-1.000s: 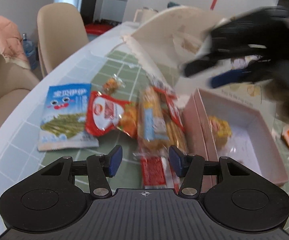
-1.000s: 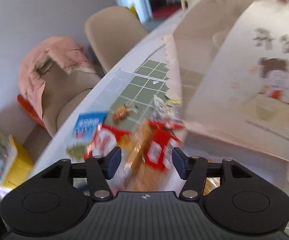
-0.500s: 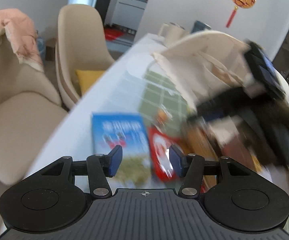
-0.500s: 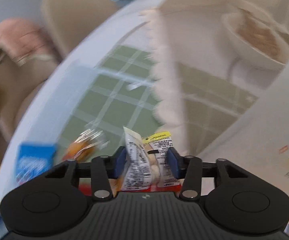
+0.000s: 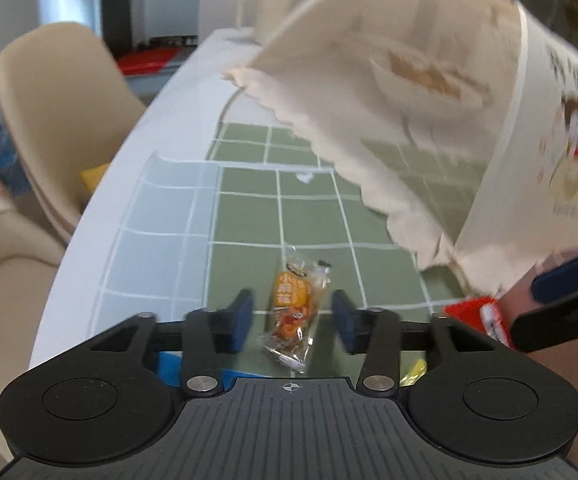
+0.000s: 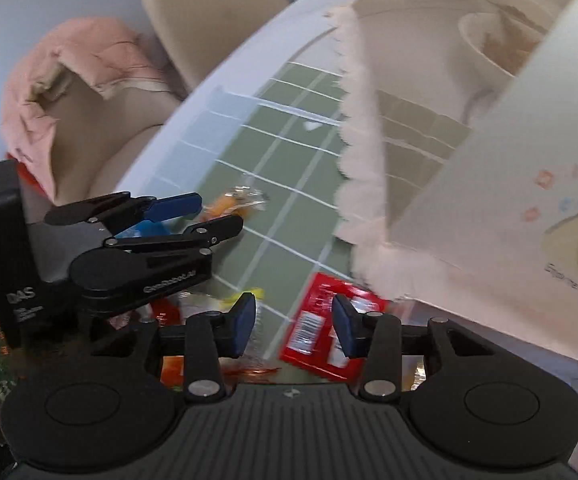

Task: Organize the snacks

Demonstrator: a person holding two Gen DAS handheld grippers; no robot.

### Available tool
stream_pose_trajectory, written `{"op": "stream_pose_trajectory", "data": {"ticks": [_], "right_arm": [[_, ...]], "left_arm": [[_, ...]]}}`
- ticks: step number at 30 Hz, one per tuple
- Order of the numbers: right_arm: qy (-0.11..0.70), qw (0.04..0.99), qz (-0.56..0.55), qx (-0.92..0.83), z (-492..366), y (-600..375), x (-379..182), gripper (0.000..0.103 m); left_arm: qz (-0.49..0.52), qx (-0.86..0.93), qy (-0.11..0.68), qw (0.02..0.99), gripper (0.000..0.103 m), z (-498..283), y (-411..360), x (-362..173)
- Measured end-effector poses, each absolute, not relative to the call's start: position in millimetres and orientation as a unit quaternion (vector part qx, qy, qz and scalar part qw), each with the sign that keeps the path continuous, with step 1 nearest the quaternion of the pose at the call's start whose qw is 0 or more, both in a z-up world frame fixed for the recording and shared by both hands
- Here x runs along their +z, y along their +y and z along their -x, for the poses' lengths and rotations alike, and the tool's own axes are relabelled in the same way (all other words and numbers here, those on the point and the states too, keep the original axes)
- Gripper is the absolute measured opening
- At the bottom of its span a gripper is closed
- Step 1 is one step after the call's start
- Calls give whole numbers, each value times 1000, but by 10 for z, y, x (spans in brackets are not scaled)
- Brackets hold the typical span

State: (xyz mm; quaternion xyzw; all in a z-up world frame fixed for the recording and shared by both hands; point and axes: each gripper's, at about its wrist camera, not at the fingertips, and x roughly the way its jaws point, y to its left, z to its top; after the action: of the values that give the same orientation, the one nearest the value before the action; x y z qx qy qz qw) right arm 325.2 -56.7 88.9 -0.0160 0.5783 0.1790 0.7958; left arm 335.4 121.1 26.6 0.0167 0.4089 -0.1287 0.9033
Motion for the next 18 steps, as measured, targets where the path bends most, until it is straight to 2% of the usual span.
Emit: {"op": "stream_pose_trajectory", "data": {"ticks": [1, 3, 8, 10, 11, 14, 18], "right_arm": [[581, 794, 16, 177, -3255, -545, 856, 42], [578, 799, 27, 166, -3303, -474, 767, 42], [562, 814, 78, 126, -3531, -316, 500, 42], [566, 810, 91, 123, -3611, -277, 393, 37], [572, 805, 94, 124, -3615, -249, 339, 28], [573, 806, 79, 129, -3496, -205, 352, 27], [582, 794, 65, 163, -3112, -114, 397, 26]], "left_arm": [[-34, -128, 407, 904, 24, -3330, 1182, 258], [-46, -132, 409, 902, 24, -3232, 1187, 262], [0, -134, 410, 902, 24, -2752, 1437, 400], [36, -132, 401, 906, 24, -2474, 1560, 533], [55, -129, 396, 908, 24, -2313, 1616, 608], [102, -115, 386, 910, 24, -1818, 1728, 755], [140, -90, 405, 899, 24, -1246, 1753, 683]]}}
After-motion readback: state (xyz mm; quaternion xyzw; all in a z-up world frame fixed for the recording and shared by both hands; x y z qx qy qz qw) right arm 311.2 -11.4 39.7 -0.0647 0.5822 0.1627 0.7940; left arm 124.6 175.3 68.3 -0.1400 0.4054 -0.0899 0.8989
